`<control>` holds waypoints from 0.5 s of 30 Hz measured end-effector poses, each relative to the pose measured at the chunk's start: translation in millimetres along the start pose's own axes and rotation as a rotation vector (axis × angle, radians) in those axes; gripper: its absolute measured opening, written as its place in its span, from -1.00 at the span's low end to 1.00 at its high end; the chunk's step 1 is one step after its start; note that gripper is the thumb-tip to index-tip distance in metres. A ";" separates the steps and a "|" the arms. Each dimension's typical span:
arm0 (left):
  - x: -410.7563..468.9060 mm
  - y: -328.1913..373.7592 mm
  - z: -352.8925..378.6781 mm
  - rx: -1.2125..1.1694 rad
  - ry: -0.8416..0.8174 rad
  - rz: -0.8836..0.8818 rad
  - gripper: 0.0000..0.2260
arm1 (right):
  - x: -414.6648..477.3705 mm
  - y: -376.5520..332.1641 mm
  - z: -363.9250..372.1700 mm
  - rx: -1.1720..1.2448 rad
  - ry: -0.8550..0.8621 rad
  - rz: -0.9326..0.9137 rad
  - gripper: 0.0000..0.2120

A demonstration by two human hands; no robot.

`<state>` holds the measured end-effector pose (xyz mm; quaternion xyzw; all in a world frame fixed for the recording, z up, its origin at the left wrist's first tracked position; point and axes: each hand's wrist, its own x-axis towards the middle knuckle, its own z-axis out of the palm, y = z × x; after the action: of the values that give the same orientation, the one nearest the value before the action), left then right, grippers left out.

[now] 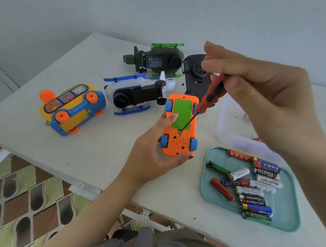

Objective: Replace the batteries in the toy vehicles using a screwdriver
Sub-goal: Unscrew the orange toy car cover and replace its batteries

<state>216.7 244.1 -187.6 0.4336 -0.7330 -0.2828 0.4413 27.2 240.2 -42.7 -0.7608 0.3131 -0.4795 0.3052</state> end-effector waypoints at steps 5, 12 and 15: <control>0.0 -1.8 0.4 0.005 0.003 -0.004 -0.34 | 2.5 -4.6 -3.6 0.113 0.009 0.088 -0.69; -0.4 -2.4 0.3 -0.013 -0.005 -0.003 -0.33 | 0.5 0.5 1.8 -0.497 0.084 -0.135 -0.76; 0.1 -2.1 -0.1 -0.010 -0.006 0.007 -0.32 | -0.2 -23.9 0.8 -0.304 -0.057 -0.117 -0.70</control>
<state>217.5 243.1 -189.1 0.4280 -0.7344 -0.2861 0.4423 32.3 255.2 -24.7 -0.8284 0.3285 -0.4219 0.1668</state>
